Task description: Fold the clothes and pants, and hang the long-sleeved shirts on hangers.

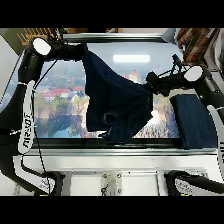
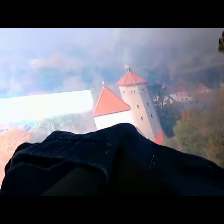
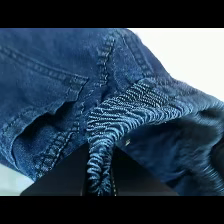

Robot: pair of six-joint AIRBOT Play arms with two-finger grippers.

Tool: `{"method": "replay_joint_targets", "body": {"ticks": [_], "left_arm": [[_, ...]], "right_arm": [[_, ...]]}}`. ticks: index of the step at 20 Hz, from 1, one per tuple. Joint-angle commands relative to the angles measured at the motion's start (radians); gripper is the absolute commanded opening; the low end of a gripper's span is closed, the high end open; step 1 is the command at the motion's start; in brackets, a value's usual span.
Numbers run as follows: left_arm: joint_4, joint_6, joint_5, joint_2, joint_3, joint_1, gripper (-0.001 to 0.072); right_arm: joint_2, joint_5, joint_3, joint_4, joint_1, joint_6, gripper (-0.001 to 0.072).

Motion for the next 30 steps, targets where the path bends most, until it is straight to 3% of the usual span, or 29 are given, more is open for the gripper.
{"method": "replay_joint_targets", "body": {"ticks": [1, 5, 13, 16, 21, 22, 23, 24, 25, 26, 30], "left_arm": [[0.001, -0.021, -0.163, 0.029, 0.0, 0.031, 0.0012], [0.009, 0.01, -0.149, 0.216, -0.305, 0.019, 0.0013], [-0.002, 0.016, 0.133, 0.444, -1.048, -0.126, 0.0013], [-0.004, 0.014, 0.221, 0.414, -1.145, -0.184, 0.0013], [-0.004, -0.003, 0.216, 0.386, -1.168, -0.2, 0.0013], [-0.003, -0.003, 0.204, 0.386, -1.155, -0.194, 0.0013], [-0.003, -0.003, 0.19, 0.386, -1.14, -0.189, 0.0015], [-0.002, -0.003, 0.173, 0.389, -1.117, -0.184, 0.0141], [-0.002, -0.003, 0.157, 0.404, -1.086, -0.171, 0.0447], [0.0, -0.003, 0.134, 0.425, -1.052, -0.155, 0.0574], [0.0, -0.003, 0.061, 0.573, -0.951, -0.071, 0.0572]], "right_arm": [[0.034, 0.099, 0.037, -0.169, -0.004, -0.021, 0.0043], [0.114, 0.284, 0.003, -0.361, 0.019, -0.034, 0.0043], [0.138, 0.243, -0.304, -0.41, 0.076, -0.029, 0.0043], [0.137, 0.185, -0.383, -0.413, 0.083, -0.024, 0.0044], [0.135, 0.159, -0.429, -0.413, 0.082, -0.021, 0.0048], [0.135, 0.154, -0.428, -0.406, 0.082, -0.021, 0.009], [0.136, 0.145, -0.428, -0.391, 0.081, -0.021, 0.0289], [0.141, 0.143, -0.423, -0.374, 0.076, -0.021, 0.0596], [0.149, 0.151, -0.405, -0.346, 0.067, -0.024, 0.0709], [0.165, 0.17, -0.376, -0.307, 0.048, -0.027, 0.0709], [0.285, 0.243, -0.272, -0.27, -0.115, -0.129, 0.0709]]}}
